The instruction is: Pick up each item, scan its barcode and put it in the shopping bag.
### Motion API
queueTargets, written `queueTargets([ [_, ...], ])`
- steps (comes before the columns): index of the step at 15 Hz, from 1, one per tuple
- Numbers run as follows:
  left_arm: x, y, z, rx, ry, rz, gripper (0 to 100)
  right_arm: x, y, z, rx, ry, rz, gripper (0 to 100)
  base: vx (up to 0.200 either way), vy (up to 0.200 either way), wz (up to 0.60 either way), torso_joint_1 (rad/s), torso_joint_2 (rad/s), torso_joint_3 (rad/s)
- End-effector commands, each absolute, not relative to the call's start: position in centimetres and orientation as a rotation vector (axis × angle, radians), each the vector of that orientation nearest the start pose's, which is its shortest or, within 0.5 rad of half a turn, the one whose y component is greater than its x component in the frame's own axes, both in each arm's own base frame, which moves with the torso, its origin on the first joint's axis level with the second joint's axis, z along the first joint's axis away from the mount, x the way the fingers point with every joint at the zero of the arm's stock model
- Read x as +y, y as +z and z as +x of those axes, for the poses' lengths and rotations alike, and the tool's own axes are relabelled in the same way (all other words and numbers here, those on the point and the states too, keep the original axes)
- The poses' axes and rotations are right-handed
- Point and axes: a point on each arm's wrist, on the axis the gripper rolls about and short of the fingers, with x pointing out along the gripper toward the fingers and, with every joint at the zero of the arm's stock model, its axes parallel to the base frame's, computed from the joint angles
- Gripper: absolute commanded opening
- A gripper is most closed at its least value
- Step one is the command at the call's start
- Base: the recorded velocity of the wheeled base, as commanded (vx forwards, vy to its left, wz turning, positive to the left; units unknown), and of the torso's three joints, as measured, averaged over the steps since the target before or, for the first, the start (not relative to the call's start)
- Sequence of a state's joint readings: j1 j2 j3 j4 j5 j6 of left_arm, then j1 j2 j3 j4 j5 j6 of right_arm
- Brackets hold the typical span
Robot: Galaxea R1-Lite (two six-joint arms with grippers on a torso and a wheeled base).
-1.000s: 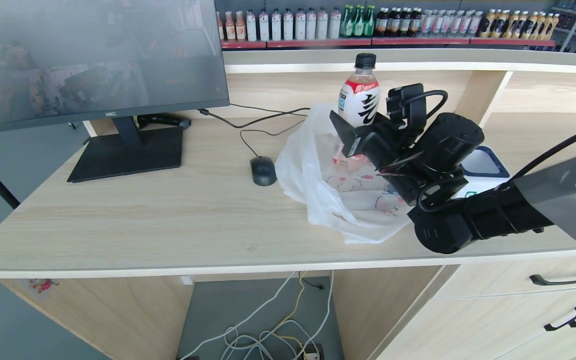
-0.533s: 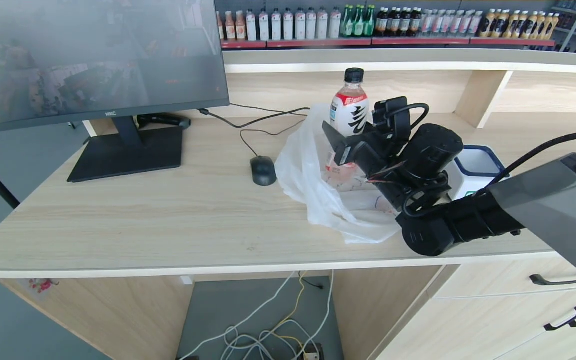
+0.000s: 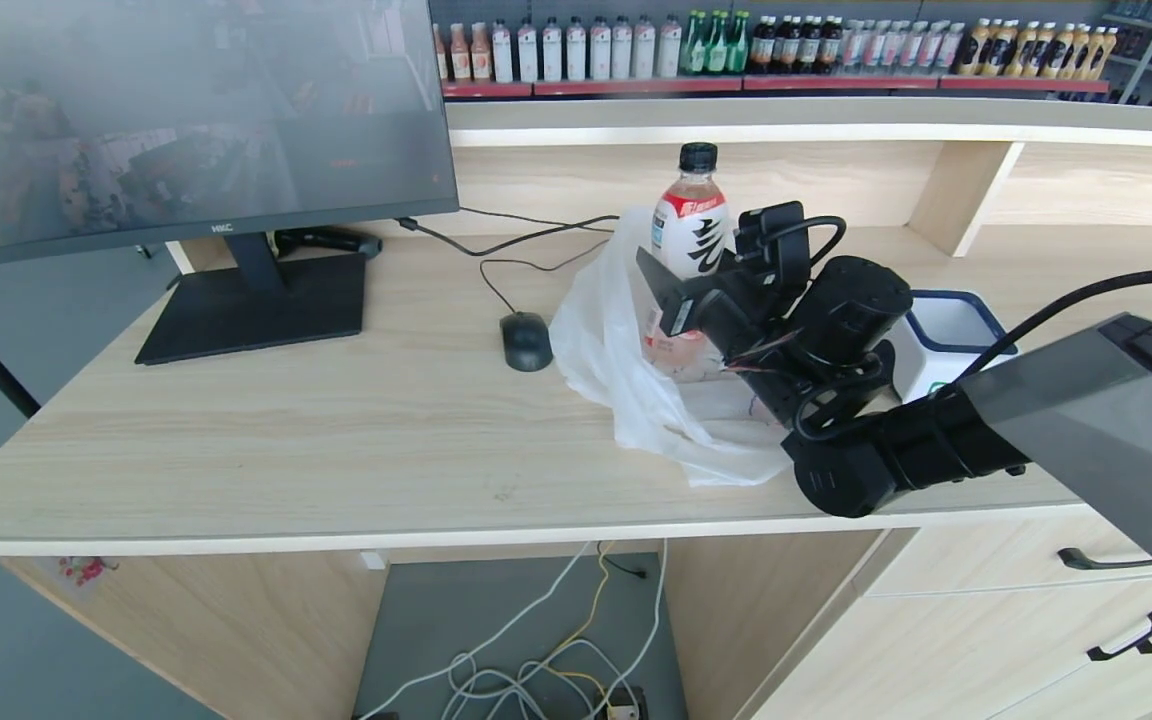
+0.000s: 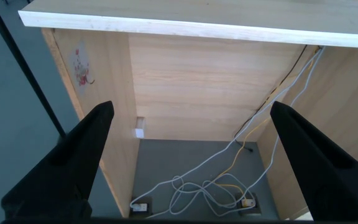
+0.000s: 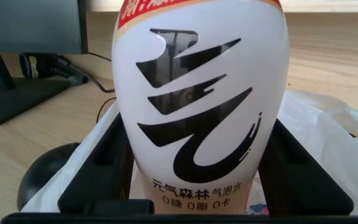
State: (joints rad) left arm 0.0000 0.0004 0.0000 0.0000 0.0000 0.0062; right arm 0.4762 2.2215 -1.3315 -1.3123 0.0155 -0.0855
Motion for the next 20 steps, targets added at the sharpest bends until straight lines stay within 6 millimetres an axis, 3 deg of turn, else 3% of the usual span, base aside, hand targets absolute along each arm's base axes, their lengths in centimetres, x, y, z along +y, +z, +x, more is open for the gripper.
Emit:
queueTargets([
  [1, 0.0, 7.5, -2.3, 0.0, 0.0, 0.006, 100, 20.5, 18.6, 39.6, -0.418, 0.466, 0.011, 0, 0.0, 0.0, 0.0, 0.0, 0.0, 0.0],
  [19, 0.0, 7.5, -2.3, 0.0, 0.002, 0.006, 100, 19.8, 17.4, 39.7, -0.374, 0.454, -0.005, 0, 0.0, 0.0, 0.0, 0.0, 0.0, 0.0],
  [20, 0.0, 7.5, -2.3, 0.0, 0.002, 0.006, 100, 19.8, 17.4, 39.7, -0.372, 0.453, -0.006, 100, 0.0, 0.0, 0.0, 0.0, 0.0, 0.0],
])
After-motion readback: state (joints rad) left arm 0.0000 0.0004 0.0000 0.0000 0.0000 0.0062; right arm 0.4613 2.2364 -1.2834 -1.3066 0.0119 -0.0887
